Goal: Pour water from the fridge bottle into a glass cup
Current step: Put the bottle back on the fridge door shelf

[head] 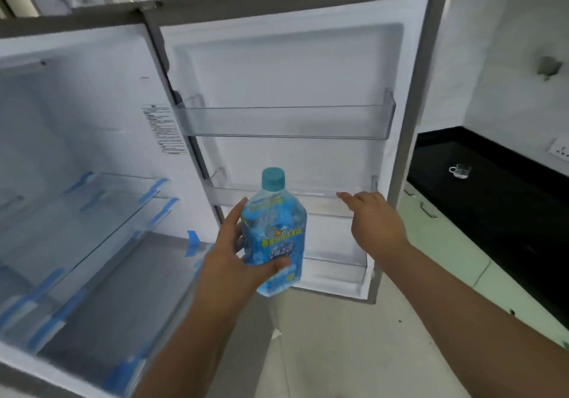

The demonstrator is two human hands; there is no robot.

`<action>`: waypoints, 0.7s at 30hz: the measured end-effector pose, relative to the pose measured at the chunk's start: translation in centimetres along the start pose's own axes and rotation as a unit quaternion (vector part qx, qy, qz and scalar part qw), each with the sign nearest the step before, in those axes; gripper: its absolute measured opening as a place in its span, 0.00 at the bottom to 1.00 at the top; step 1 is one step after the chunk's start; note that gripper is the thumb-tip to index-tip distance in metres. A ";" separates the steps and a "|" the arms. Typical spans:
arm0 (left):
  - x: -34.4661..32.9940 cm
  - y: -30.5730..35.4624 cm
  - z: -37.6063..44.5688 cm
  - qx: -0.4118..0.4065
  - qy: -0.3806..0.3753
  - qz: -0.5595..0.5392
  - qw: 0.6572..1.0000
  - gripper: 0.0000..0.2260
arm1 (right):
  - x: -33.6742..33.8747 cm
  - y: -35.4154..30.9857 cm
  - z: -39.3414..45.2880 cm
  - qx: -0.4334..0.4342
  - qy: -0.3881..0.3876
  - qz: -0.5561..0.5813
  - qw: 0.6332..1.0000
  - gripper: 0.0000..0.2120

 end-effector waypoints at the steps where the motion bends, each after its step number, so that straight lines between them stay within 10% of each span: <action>1: -0.9 0.5 1.4 -0.005 -0.003 0.003 1.000 0.46 | -0.4 1.1 1.4 -0.006 0.006 0.011 1.000 0.37; 16: -8.0 0.2 14.5 -0.019 0.010 0.013 1.000 0.46 | -4.4 7.6 14.4 0.050 0.022 0.100 0.993 0.22; 21: -9.0 -1.7 16.7 0.008 0.006 -0.012 1.000 0.43 | -0.8 8.5 11.1 -0.059 0.161 0.208 0.963 0.16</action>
Point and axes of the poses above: each hand's wrist, its own z-axis towards the middle knuckle, its own x-axis out of the back of the hand, y = z × x, the point moved 9 cm from there along z, towards the middle knuckle, and after that the axes turned 14 degrees about -z, right-handed, at the moved point
